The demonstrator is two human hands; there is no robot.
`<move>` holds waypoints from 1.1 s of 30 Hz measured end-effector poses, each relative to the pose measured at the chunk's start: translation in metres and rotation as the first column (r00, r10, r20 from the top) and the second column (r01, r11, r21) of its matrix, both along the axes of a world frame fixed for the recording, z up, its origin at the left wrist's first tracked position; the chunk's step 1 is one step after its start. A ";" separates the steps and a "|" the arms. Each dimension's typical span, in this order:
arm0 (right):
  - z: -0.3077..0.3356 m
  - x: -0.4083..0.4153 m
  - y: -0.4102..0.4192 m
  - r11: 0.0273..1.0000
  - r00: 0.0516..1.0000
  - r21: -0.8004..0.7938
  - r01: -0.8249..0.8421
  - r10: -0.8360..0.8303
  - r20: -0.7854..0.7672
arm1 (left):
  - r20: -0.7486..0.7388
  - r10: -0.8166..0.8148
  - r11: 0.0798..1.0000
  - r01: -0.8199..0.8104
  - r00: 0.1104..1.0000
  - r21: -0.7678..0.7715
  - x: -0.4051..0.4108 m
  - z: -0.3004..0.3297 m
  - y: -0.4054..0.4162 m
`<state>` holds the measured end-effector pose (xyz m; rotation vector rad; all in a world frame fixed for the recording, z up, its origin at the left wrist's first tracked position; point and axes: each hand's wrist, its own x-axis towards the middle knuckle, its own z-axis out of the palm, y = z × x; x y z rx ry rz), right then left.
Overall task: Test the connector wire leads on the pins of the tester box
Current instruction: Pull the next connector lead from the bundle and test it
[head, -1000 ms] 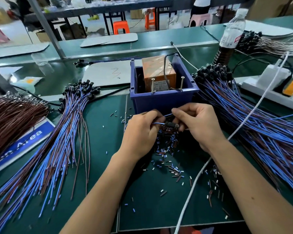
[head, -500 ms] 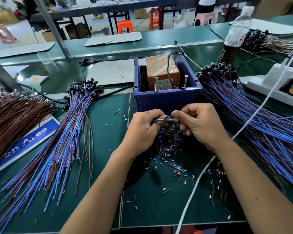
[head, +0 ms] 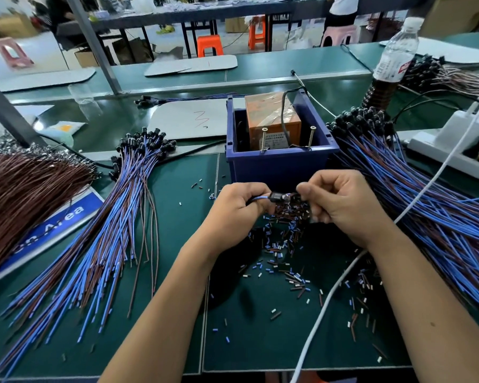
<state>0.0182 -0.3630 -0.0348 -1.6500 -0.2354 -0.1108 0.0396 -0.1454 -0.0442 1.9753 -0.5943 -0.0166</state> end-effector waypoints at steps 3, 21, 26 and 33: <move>-0.002 0.003 -0.005 0.992 0.995 0.088 0.095 -0.095 -0.014 | -0.038 0.084 0.993 -0.087 0.996 -0.081 0.007 -0.003 0.010; -0.004 -0.004 0.038 0.911 0.998 0.409 0.061 -0.052 -0.033 | 0.104 0.191 0.927 -0.145 0.976 -0.346 -0.005 -0.007 -0.022; 0.003 -0.004 0.030 0.862 0.999 0.505 -0.026 -0.002 0.055 | 0.302 0.431 0.869 -0.302 0.850 -0.391 -0.006 -0.003 -0.022; -0.003 -0.001 0.026 0.888 0.925 0.367 0.277 -0.350 0.150 | 0.126 0.578 0.701 -0.412 0.806 -0.583 -0.008 0.001 -0.023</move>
